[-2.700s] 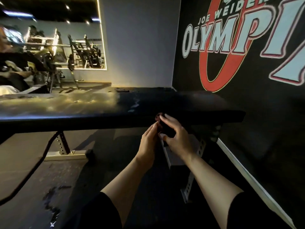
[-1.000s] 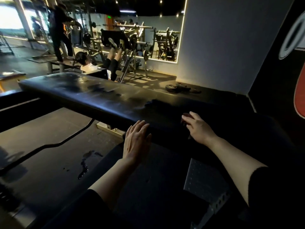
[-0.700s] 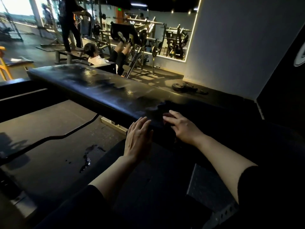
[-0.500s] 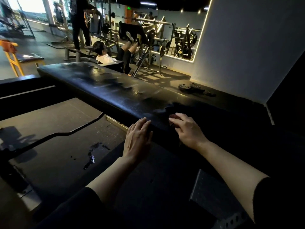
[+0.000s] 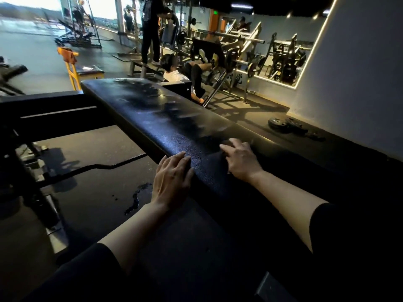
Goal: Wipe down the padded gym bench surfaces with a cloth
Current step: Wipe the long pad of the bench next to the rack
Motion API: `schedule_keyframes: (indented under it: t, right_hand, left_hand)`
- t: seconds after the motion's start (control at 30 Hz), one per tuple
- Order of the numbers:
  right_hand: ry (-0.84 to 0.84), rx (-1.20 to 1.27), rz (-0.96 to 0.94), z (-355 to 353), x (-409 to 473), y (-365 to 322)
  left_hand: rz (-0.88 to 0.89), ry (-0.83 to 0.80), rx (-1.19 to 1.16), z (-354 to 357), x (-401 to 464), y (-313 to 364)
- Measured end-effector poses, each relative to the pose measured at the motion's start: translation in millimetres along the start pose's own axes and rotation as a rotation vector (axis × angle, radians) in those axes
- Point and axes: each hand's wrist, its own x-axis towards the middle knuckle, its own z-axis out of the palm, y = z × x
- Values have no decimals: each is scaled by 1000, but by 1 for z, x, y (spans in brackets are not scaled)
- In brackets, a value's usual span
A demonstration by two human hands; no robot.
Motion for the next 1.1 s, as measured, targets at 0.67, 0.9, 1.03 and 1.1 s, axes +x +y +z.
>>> schedule_keyframes:
  t: [0.67, 0.9, 1.03, 1.1]
  right_hand:
    - [-60, 255, -585, 12, 20, 10]
    - [34, 7, -29, -1, 55, 94]
    - [-19, 184, -510, 4, 13, 40]
    - [-67, 235, -624, -6, 4, 51]
  left_hand:
    - [-107, 232, -73, 12, 7, 32]
    - [94, 31, -90, 18, 22, 53]
    - [60, 11, -97, 22, 31, 63]
    - [56, 11, -79, 22, 36, 67]
